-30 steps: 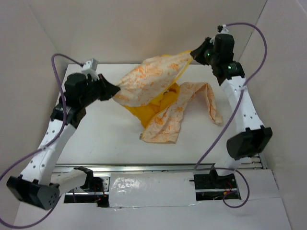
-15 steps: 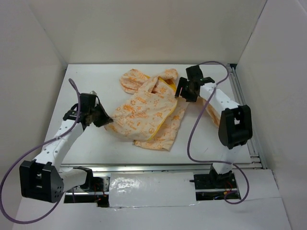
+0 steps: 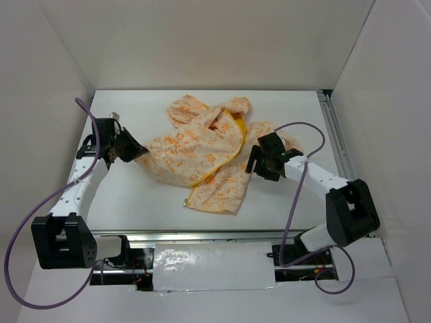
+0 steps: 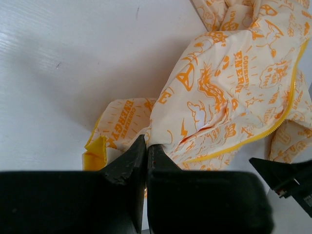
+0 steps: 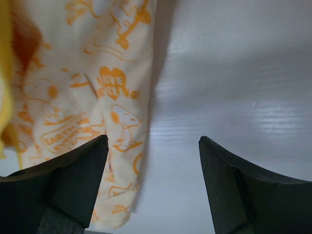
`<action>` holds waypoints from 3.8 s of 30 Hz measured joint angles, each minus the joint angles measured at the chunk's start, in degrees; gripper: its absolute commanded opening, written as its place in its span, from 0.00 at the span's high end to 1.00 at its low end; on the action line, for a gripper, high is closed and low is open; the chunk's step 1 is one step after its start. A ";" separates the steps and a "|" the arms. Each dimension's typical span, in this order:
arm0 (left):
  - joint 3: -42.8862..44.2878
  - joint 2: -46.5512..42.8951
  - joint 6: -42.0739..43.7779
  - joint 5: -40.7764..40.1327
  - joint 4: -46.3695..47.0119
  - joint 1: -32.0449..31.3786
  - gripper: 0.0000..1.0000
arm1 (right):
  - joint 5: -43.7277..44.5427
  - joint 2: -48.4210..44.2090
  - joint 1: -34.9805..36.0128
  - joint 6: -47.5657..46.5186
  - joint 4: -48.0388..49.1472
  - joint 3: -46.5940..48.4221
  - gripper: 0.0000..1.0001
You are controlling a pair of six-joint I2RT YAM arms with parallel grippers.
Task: Zip up the jacket
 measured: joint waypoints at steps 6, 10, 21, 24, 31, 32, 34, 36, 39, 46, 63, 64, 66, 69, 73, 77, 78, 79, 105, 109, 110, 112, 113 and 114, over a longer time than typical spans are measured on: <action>-1.22 -0.15 1.11 3.72 1.51 0.17 0.91 | -1.49 6.91 2.51 -0.37 3.87 0.94 0.19; -4.17 -1.95 1.25 5.62 2.14 -0.28 0.99 | -2.38 12.46 3.21 -0.35 6.64 3.85 0.50; -6.10 -12.09 0.28 16.65 3.39 -11.85 1.00 | 0.68 5.35 -2.16 -0.94 3.08 5.84 1.00; -6.10 -15.19 -1.75 17.92 3.37 -16.74 1.00 | 1.57 -1.62 -8.35 -2.03 0.68 9.27 1.00; -8.04 -20.28 -8.63 14.34 3.26 -23.41 0.93 | 0.72 -5.05 -17.94 -4.24 -1.22 11.74 0.99; -8.98 -19.74 -9.92 12.90 2.82 -23.93 0.88 | 0.22 -3.98 -17.84 -4.39 -1.57 11.67 0.95; -10.93 -17.35 -11.37 9.94 1.51 -24.81 0.60 | -0.17 -1.11 -17.40 -4.26 -2.01 10.95 0.78; -13.05 -13.51 -12.83 6.75 0.20 -25.68 0.32 | 0.39 1.16 -17.07 -3.80 -2.93 9.90 0.53; -15.89 -7.67 -15.58 1.25 -4.59 -27.12 0.01 | 3.37 2.25 -16.22 -3.04 -5.42 8.24 0.02; -10.93 -6.88 -15.21 -7.69 -10.23 -33.09 0.01 | 8.83 -4.79 -10.84 -1.27 -6.75 6.91 0.00; 17.84 37.09 1.25 -2.23 4.11 -42.73 0.01 | -2.47 -1.05 -7.19 0.63 -1.49 -9.18 0.00; 19.65 39.15 1.25 -2.19 4.15 -42.03 0.01 | -2.67 0.90 -7.34 0.61 -0.98 -8.48 0.00; 23.65 42.77 1.07 -1.16 3.21 -40.19 0.01 | -3.02 4.28 -7.50 0.57 -0.98 -5.79 0.01; 30.34 47.67 2.01 -0.70 3.32 -37.13 0.01 | -3.45 9.51 -8.04 0.17 0.63 -0.94 0.01; 39.76 54.34 2.08 1.92 4.26 -32.74 0.01 | -3.04 15.98 -8.59 -0.57 2.38 5.97 0.01; 50.23 60.92 2.49 3.67 4.72 -29.38 0.01 | -2.95 20.26 -9.35 -2.91 4.63 11.47 0.02; 51.10 61.53 2.73 3.72 5.11 -28.68 0.01 | -2.95 20.46 -9.42 -3.72 5.20 12.04 0.02; 50.86 61.53 3.39 3.67 5.18 -28.17 0.01 | -2.84 20.26 -9.42 -4.50 5.53 12.17 0.02; -8.33 9.75 8.31 0.68 11.26 -34.14 0.01 | 4.44 11.19 7.17 -6.56 -1.84 0.11 0.20; -9.16 9.92 8.24 0.70 12.17 -34.12 0.01 | 4.55 12.72 7.23 -6.21 -2.03 1.57 0.27; -9.16 10.03 8.24 0.70 12.59 -34.07 0.01 | 4.55 12.76 7.26 -6.21 -2.03 1.57 0.29; -9.16 10.23 8.24 0.70 13.16 -34.07 0.01 | 4.33 12.76 7.28 -6.05 -1.97 1.57 0.32; -9.16 10.34 8.24 0.70 13.35 -34.07 0.01 | 4.20 12.79 7.32 -6.03 -1.92 1.57 0.32; -9.16 10.43 8.24 0.68 13.46 -34.07 0.01 | 3.98 12.81 7.34 -6.05 -1.84 1.55 0.34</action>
